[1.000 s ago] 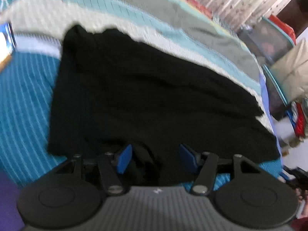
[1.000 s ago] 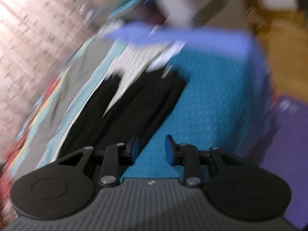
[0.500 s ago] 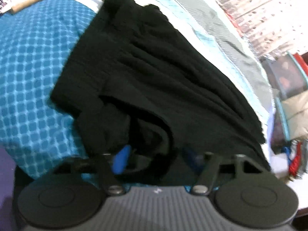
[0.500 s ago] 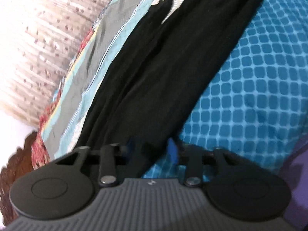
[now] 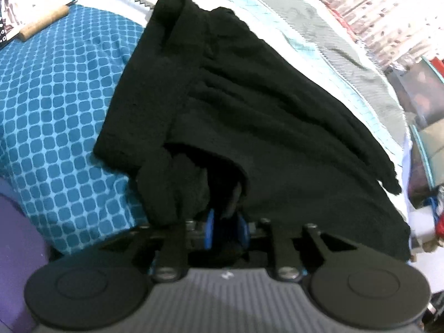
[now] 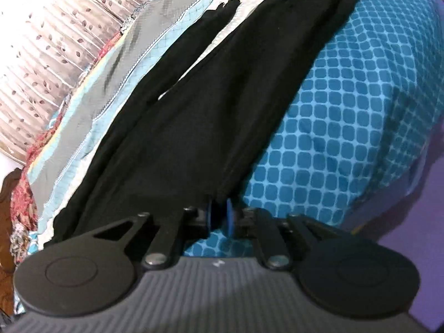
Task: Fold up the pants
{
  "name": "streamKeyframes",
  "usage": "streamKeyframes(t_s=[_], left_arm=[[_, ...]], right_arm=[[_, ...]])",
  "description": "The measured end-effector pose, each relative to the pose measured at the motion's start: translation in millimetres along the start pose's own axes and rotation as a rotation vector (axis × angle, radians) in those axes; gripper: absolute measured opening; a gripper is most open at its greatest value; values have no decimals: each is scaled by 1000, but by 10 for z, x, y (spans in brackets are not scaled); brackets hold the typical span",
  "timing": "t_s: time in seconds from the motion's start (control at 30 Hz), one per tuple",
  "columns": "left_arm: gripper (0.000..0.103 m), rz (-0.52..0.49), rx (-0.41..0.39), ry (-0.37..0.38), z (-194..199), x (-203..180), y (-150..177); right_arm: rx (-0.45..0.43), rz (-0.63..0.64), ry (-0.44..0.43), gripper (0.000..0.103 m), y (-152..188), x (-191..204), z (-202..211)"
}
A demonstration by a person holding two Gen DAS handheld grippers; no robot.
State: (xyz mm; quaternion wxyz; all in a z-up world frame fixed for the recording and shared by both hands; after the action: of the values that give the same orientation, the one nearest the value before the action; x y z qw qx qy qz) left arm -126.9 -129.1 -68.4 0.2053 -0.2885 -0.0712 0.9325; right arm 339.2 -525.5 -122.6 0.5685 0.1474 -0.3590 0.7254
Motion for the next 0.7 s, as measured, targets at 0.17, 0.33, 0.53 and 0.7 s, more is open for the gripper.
streamKeyframes(t_s=[0.17, 0.33, 0.53, 0.7], left_arm=[[32, -155, -71, 25, 546, -57, 49], [48, -374, -278, -175, 1007, -328, -509], [73, -673, -350, -431, 513, -959, -1369], [73, -783, -243, -583, -429, -1046, -1933]], right_arm=[[-100, 14, 27, 32, -209, -218, 478], [-151, -1, 54, 32, -482, -337, 658], [-158, -2, 24, 33, -782, -191, 515], [-120, 38, 38, 34, -890, -75, 313]])
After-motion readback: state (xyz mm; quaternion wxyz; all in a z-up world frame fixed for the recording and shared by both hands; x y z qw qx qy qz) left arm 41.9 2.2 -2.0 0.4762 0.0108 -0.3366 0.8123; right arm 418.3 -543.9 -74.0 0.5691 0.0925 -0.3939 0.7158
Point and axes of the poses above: each gripper's, at about its wrist camera, not at the fingertips, and z roughly against the way its jaws point, x to its left, y to its underside, the point moved 4 cm from there along -z, roughly the way its jaws point, and after that the axes turned 7 degrees about x, right-handed, at the moved point
